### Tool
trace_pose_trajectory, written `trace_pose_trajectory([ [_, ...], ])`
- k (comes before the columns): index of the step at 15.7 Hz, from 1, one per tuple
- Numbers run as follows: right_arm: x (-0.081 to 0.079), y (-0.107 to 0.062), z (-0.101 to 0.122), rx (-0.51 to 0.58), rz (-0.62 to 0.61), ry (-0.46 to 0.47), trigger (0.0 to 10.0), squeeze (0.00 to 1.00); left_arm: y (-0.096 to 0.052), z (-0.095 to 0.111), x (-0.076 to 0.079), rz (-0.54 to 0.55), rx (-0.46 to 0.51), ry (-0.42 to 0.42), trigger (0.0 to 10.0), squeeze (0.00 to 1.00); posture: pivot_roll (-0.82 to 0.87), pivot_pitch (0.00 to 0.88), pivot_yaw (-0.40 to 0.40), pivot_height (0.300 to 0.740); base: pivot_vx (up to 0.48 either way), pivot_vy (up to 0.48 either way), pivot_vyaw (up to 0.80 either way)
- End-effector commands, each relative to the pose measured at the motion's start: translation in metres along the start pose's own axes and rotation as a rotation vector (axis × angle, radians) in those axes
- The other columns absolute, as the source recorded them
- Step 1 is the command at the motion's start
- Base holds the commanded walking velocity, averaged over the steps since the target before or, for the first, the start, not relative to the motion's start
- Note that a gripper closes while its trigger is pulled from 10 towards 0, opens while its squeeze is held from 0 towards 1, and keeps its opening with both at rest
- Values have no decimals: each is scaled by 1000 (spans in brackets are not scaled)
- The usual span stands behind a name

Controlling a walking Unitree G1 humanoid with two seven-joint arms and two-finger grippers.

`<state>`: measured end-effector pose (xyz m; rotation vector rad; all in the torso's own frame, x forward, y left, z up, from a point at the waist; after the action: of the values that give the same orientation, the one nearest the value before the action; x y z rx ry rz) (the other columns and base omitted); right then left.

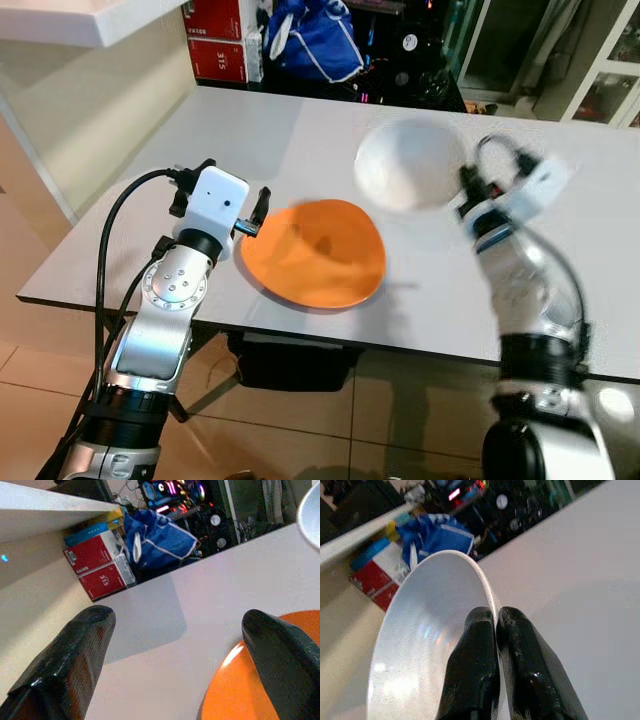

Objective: Setting the table

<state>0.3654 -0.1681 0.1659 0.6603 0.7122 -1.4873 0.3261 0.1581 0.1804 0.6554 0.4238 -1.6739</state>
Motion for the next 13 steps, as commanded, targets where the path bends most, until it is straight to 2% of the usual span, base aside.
trace_pose_trajectory([
  [1,-17,-1,11,54,65,13,10000,0,2,1,2,-23,-11,24,10000,0,43,0,-43,740,0,0,0],
  [4,-23,-5,5,49,91,7,10000,0,4,1,0,-4,-21,31,10000,0,70,0,-37,740,0,0,0],
  [6,-20,-4,7,62,73,68,10000,0,3,1,-2,-1,-24,20,10000,0,70,0,-37,740,0,0,0],
  [10,-25,-1,13,79,78,64,10000,0,1,-1,-5,5,-33,29,10000,0,60,0,-45,740,0,0,0],
  [13,-28,0,20,95,90,50,10000,0,2,-1,-1,-2,-37,18,10000,0,29,0,-34,740,0,0,0],
])
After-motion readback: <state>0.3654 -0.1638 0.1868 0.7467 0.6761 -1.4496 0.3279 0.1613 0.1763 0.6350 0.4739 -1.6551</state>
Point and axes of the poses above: a point about 5 cm out from each wrist's last joint towards the gripper, its own y axis pointing out of the wrist towards the gripper, its own z axis along the axis of the wrist's last joint, x = y × z, the point moved 1 cm from there along y, pointing out of the wrist towards the gripper, and after that the axes turned 13 degrees about y, right-handed, at the moved point
